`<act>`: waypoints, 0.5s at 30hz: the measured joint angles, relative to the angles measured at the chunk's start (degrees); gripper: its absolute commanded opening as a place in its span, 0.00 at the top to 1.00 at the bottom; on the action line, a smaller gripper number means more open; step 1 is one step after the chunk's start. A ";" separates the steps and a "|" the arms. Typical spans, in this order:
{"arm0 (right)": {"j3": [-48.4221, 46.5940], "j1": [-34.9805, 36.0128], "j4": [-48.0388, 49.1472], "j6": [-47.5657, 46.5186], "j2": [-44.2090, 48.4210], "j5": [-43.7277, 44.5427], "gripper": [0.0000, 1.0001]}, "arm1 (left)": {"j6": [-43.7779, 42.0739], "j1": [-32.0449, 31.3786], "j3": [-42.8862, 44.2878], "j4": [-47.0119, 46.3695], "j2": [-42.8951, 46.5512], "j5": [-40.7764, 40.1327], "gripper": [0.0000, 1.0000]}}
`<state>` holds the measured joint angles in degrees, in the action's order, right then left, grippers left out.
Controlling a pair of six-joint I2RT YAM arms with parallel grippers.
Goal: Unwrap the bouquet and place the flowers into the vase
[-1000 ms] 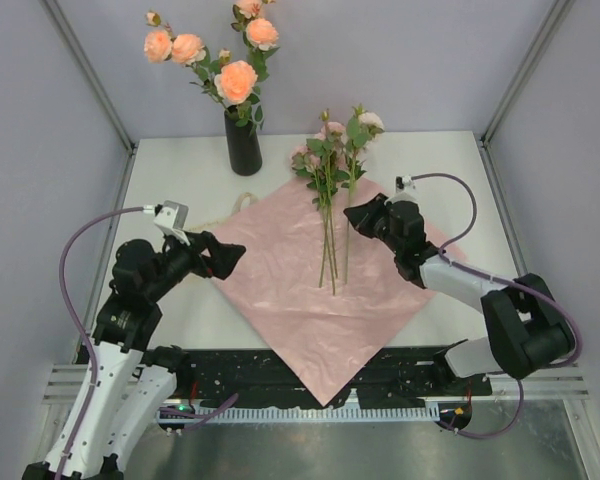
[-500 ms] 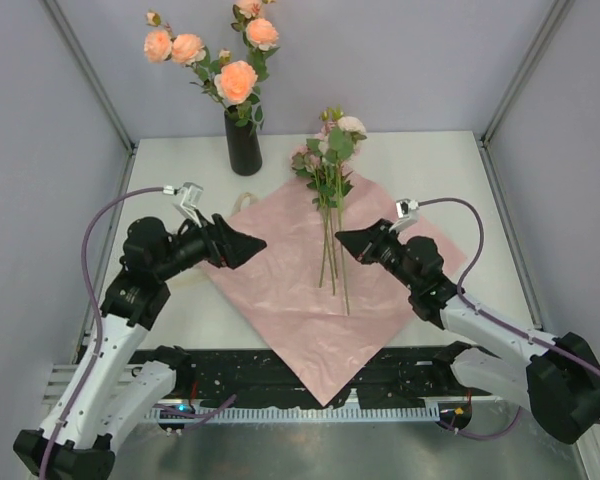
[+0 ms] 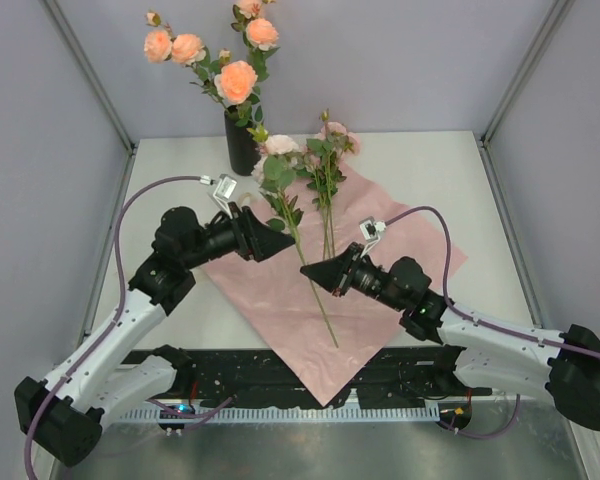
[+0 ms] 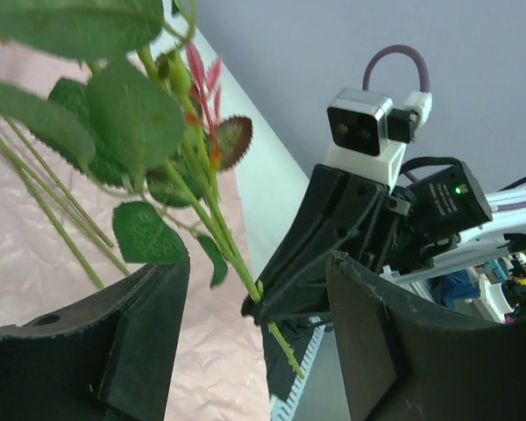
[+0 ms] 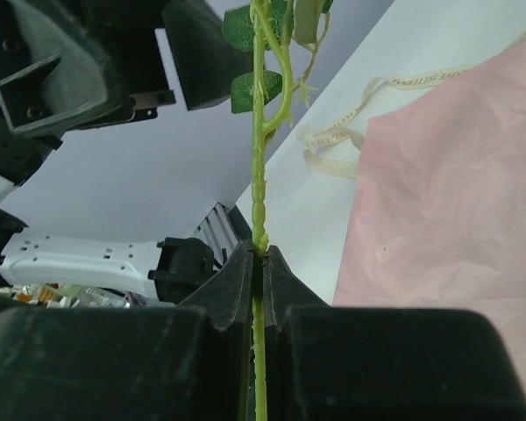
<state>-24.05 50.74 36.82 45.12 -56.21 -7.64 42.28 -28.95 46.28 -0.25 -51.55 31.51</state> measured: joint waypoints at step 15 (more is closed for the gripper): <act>-1.14 4.59 2.21 -1.97 -2.43 0.17 0.60 | 2.10 -2.05 0.07 -5.33 -5.07 -0.94 1.00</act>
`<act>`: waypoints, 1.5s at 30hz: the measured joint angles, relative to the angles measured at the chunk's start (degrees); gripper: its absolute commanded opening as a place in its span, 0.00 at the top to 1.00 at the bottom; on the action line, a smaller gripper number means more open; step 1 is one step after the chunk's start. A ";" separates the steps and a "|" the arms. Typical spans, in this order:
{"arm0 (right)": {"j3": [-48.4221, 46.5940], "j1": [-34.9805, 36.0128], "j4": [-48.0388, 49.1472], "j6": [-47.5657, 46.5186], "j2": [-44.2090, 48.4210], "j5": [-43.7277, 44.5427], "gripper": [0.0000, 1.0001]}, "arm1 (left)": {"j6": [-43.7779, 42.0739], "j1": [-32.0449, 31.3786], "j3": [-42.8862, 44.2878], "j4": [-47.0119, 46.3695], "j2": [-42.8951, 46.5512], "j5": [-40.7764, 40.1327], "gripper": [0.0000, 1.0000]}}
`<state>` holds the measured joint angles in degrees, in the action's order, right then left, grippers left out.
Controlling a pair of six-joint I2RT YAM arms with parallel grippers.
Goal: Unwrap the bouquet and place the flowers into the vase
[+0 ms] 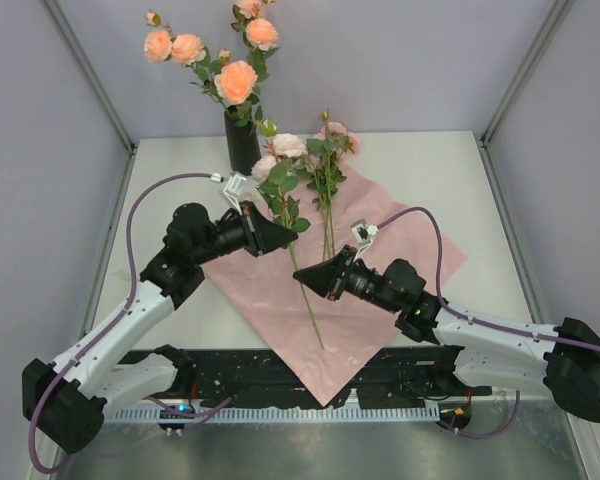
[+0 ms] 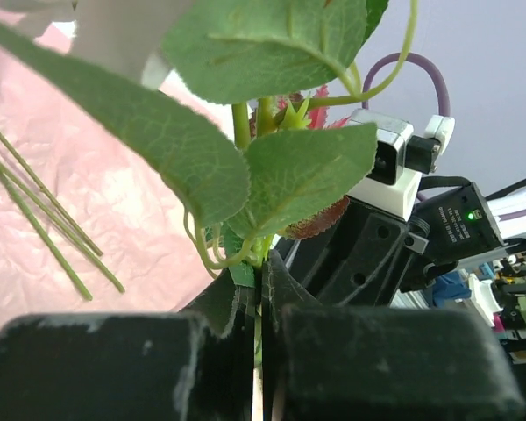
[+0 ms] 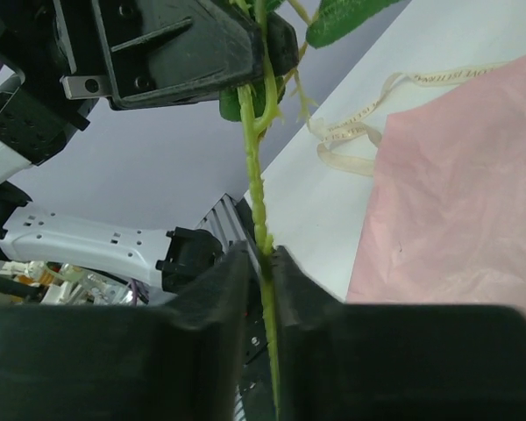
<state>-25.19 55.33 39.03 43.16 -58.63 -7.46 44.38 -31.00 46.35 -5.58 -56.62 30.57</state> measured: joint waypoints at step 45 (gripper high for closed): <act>3.10 0.04 -12.50 -20.37 11.93 26.91 0.05 | -39.89 18.01 54.88 -17.49 -43.12 -43.54 1.00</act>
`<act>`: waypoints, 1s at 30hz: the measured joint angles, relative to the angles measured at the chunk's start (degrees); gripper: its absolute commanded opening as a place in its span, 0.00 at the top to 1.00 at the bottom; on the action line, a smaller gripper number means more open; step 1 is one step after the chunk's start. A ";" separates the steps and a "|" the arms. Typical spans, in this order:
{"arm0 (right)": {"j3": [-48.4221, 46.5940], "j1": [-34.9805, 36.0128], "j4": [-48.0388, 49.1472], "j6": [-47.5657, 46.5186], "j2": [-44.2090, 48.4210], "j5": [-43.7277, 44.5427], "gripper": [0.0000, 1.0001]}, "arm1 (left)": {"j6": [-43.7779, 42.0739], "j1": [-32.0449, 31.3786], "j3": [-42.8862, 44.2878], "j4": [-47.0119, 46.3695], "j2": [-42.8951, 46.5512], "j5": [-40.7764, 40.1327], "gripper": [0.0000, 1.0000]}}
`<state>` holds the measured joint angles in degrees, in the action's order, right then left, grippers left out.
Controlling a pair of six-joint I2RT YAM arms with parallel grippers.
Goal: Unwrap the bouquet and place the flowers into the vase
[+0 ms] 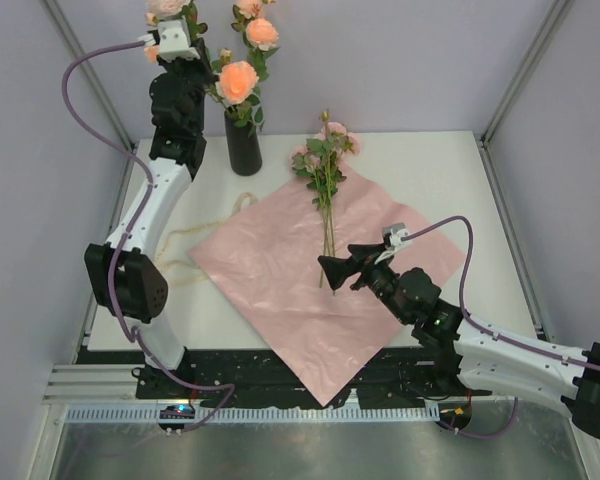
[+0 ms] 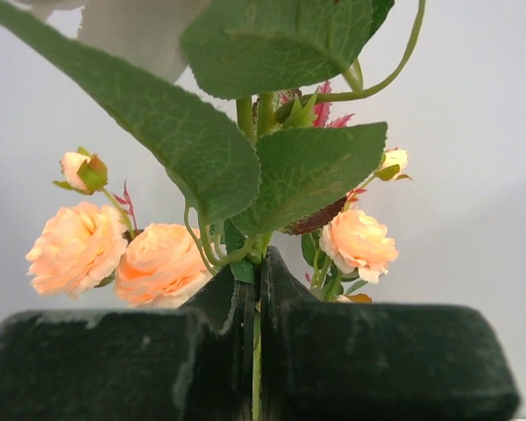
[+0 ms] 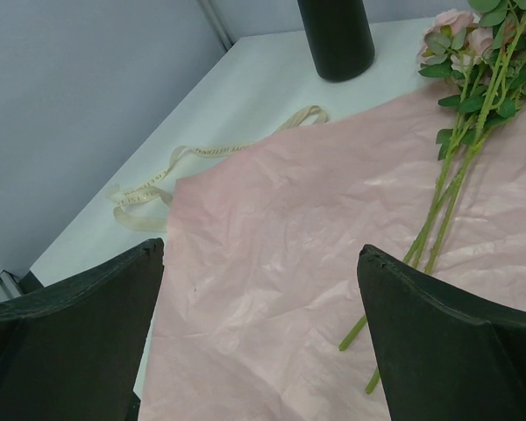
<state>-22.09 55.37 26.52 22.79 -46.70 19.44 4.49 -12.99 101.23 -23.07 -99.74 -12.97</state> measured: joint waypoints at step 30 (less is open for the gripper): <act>-2.54 -0.90 -8.68 11.72 -1.75 2.08 0.05 | 6.32 0.70 -21.24 23.43 22.34 12.94 0.00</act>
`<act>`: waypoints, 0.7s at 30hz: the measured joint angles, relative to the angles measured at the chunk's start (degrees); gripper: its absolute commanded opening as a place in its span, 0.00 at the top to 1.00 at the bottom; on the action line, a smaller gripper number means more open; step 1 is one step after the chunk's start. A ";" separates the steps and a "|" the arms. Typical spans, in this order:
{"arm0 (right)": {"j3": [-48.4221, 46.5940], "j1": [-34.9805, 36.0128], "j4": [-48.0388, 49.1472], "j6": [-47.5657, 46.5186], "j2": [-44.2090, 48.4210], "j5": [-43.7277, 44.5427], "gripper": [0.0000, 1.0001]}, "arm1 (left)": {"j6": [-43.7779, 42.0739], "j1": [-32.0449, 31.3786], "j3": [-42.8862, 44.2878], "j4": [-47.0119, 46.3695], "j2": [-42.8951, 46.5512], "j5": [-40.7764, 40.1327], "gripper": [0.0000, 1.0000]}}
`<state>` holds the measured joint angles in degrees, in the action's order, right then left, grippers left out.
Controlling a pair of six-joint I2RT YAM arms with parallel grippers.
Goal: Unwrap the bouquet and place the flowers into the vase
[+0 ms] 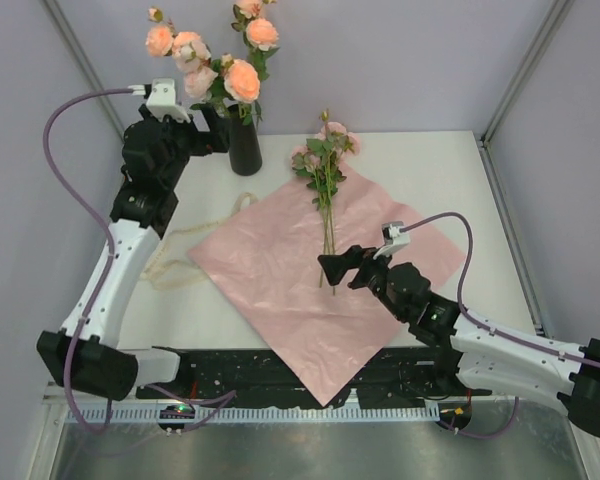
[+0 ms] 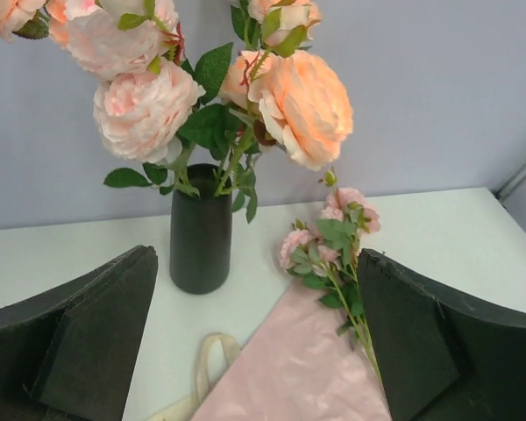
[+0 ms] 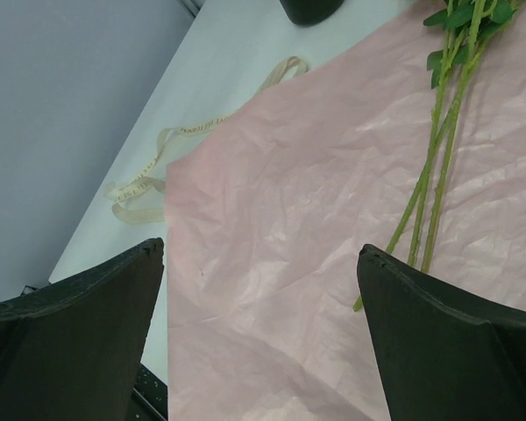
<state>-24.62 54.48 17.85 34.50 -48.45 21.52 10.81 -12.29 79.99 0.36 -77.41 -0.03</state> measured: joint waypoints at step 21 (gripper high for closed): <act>-14.25 -19.17 0.76 -6.58 -35.54 -10.62 0.45 | 16.24 0.00 -41.86 13.53 41.48 26.69 0.00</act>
<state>-38.87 35.31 18.61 27.92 -83.99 10.90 27.05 -12.29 38.13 13.89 -35.92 26.65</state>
